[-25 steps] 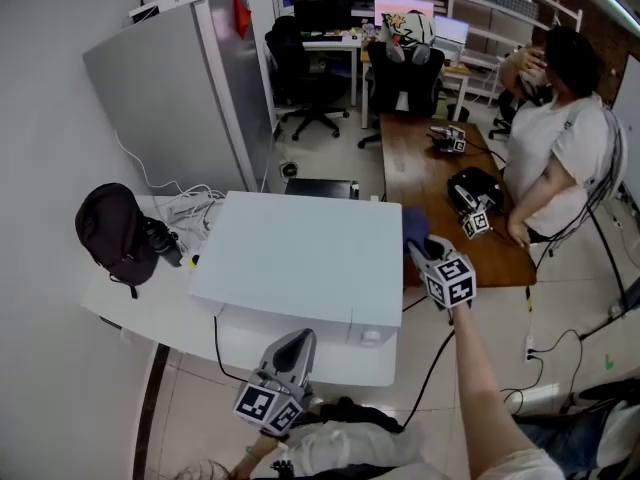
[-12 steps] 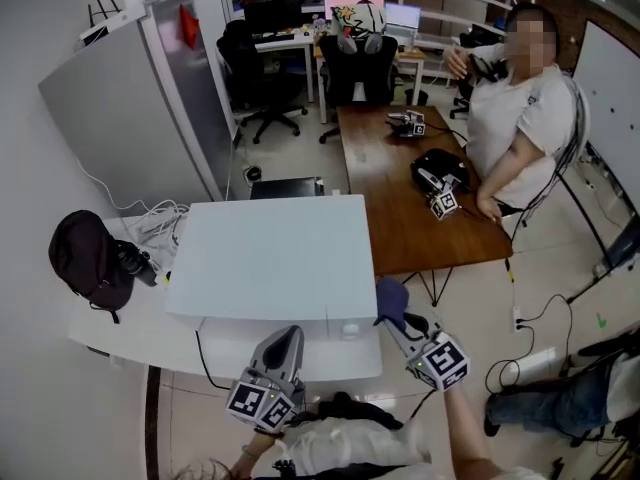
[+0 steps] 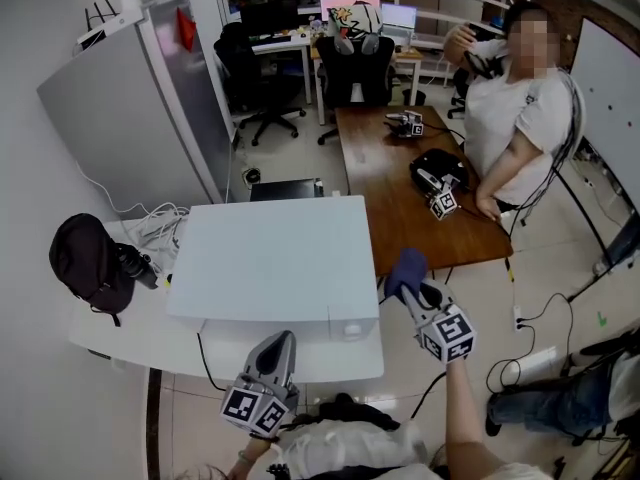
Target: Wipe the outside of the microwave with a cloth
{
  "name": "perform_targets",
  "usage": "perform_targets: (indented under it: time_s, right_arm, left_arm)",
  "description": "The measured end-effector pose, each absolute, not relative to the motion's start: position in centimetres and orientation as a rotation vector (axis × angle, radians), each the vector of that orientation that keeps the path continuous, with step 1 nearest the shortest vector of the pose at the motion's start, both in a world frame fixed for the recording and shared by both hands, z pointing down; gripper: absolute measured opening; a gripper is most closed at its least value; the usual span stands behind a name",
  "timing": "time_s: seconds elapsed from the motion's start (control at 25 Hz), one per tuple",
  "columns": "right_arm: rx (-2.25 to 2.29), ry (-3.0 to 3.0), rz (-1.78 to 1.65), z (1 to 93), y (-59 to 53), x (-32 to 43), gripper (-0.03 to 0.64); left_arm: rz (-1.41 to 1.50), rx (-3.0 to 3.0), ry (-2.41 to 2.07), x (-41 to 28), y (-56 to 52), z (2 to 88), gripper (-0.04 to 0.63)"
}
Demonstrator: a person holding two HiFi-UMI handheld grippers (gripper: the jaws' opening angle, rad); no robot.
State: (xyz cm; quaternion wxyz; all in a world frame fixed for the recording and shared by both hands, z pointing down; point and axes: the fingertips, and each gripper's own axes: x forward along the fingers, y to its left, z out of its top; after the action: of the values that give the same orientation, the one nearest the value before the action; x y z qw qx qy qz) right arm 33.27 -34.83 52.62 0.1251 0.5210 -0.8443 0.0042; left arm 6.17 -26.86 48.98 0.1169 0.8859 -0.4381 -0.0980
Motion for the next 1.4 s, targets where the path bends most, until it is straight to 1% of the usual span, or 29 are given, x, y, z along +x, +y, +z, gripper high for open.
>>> perform_targets:
  time_s: [0.12,0.32,0.44,0.56,0.84,1.24,1.4]
  right_arm:
    - [1.493,-2.443,-0.007,52.7,-41.1,33.9,0.067]
    - [1.452,-2.475,0.082,53.5,-49.4,31.8,0.067]
    - [1.356,-2.465,0.1,55.4,-52.3,29.5,0.067]
    - [1.308,-2.425,0.143,58.3,-53.3,30.0,0.067]
    - [1.233,-2.507,0.17,59.9,-47.4,29.1,0.067]
    - [1.211,-2.569,0.274,61.3,-29.6,26.6,0.067]
    - [1.238,-2.558,0.324,62.2,-25.4,26.0,0.067]
  left_arm:
    - [-0.297,2.561,-1.343,4.5,-26.6,48.3,-0.014]
    - [-0.296,2.545,-1.421,3.3,-26.4,47.4,-0.014]
    - [-0.296,2.534,-1.465,3.0,-26.6,47.4,-0.014]
    - [-0.309,2.54,-1.456,3.9,-27.5,47.8,-0.014]
    - [-0.3,2.535,-1.446,4.5,-28.0,48.5,-0.014]
    - [-0.314,2.542,-1.396,5.5,-28.5,48.9,-0.014]
    - [-0.313,2.541,-1.38,5.7,-28.3,49.1,-0.014]
